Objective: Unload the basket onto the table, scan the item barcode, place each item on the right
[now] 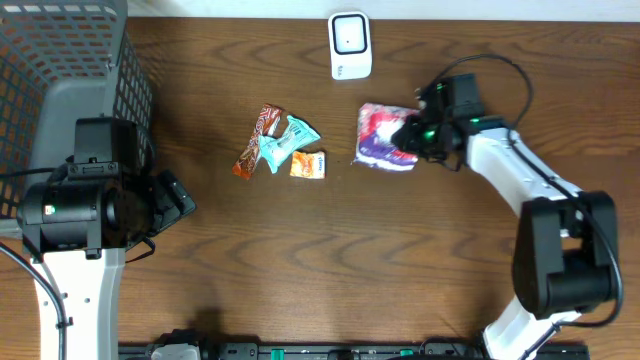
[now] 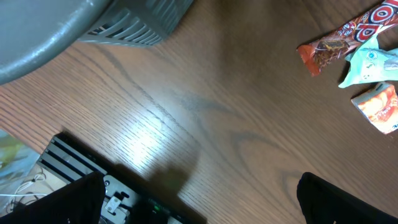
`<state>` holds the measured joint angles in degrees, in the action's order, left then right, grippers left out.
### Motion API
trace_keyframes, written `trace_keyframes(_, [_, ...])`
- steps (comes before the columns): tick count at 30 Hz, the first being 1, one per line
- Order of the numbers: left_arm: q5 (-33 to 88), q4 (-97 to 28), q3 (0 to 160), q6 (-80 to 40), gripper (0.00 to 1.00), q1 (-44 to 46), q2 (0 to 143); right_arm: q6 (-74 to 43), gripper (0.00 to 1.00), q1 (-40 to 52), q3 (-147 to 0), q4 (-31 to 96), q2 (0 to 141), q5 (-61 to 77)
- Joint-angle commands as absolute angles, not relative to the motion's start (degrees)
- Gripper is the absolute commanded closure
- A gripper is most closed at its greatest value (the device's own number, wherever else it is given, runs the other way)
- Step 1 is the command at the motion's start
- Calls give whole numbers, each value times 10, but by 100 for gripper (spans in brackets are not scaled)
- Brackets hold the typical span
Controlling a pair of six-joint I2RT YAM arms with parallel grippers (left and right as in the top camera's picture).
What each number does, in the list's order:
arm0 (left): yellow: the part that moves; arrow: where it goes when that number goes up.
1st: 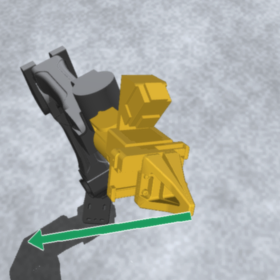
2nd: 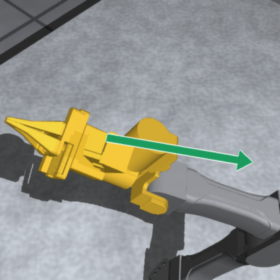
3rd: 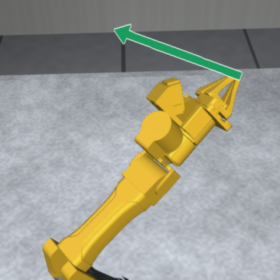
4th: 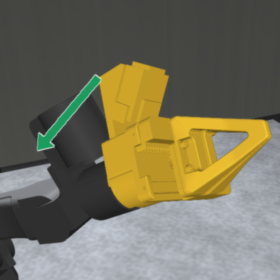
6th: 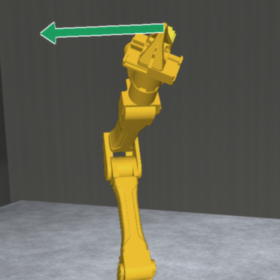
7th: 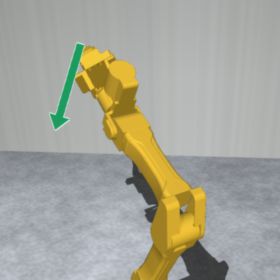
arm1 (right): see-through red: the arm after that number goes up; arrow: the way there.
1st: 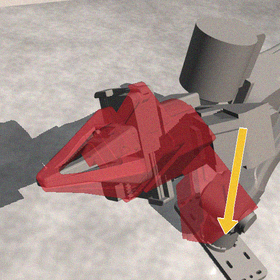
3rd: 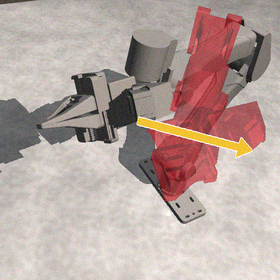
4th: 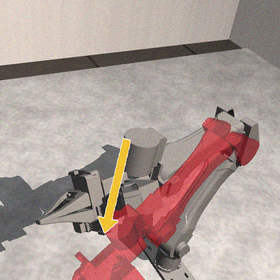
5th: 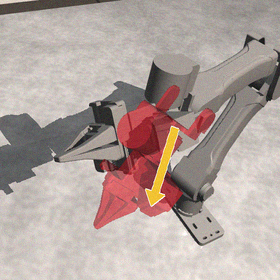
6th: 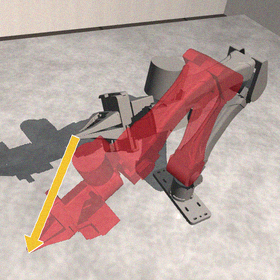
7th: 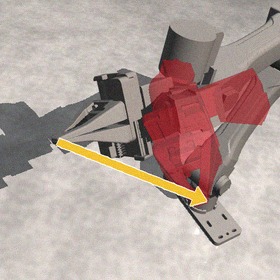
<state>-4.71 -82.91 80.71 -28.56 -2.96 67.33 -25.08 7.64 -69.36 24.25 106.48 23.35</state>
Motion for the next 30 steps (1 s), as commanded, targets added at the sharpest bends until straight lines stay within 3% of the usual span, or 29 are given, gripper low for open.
trace_keyframes(1, [-56,-831,803,-293,2,-33,673,-311,99,29,-694,243,1041,242])
trace_keyframes(7, [-56,-831,803,-293,2,-33,673,-397,99,-70,-693,259,1041,246])
trace_keyframes(11, [-56,-831,803,-293,2,-33,673,-390,99,-112,-693,287,1042,289])
trace_keyframes(20, [-56,-831,803,-292,2,-33,673,-254,98,-59,-693,315,1042,298])
trace_keyframes(27, [-56,-831,803,-293,2,-33,673,-243,86,24,-693,319,1042,191])
trace_keyframes(28, [-56,-831,803,-293,2,-33,673,-232,82,36,-693,319,1042,177])
trace_keyframes(30, [-56,-831,803,-293,2,-33,673,-213,62,59,-693,319,1042,148])
